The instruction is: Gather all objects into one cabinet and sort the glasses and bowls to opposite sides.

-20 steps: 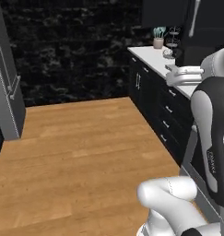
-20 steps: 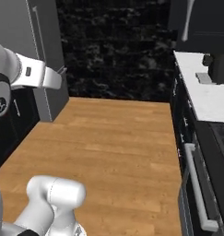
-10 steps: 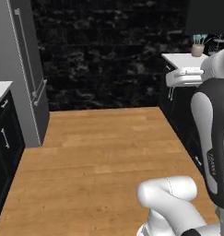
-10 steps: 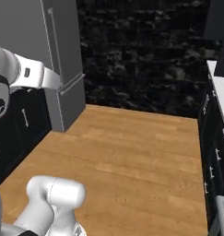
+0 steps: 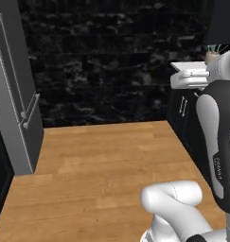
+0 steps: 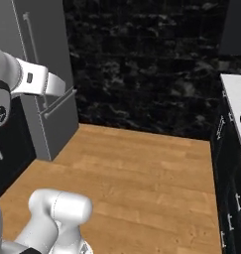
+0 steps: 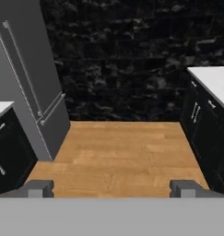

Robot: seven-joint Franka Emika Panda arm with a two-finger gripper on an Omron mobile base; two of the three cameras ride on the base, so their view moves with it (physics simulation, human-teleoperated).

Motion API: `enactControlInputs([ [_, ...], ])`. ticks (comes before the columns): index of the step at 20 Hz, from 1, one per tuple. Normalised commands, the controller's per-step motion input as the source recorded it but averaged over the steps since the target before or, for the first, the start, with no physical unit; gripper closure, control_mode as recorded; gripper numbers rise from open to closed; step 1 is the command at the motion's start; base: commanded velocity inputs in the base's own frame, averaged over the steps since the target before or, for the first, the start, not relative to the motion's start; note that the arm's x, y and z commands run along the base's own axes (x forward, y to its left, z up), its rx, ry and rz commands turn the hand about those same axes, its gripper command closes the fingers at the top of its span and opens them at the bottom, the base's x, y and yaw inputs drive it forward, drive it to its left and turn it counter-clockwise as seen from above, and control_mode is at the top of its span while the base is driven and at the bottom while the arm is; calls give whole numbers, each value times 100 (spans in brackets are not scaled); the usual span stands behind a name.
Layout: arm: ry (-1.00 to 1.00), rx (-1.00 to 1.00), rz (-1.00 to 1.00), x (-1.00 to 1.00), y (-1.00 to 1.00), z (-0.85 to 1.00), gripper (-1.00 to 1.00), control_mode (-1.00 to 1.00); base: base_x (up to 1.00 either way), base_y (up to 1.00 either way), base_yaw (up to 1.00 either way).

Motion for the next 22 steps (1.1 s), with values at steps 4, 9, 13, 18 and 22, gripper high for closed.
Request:
enactControlInputs([
  [4, 0, 0, 0, 0, 0, 0, -100, 100, 100, 0, -33],
  [9, 0, 0, 0, 0, 0, 0, -100, 100, 95, 3, -57],
  [13, 0, 0, 0, 0, 0, 0, -100, 100, 85, 9, -69],
  [18, 0, 0, 0, 0, 0, 0, -100, 100, 72, 10, -74],
  [22, 0, 0, 0, 0, 0, 0, -100, 100, 55, 11, -77],
])
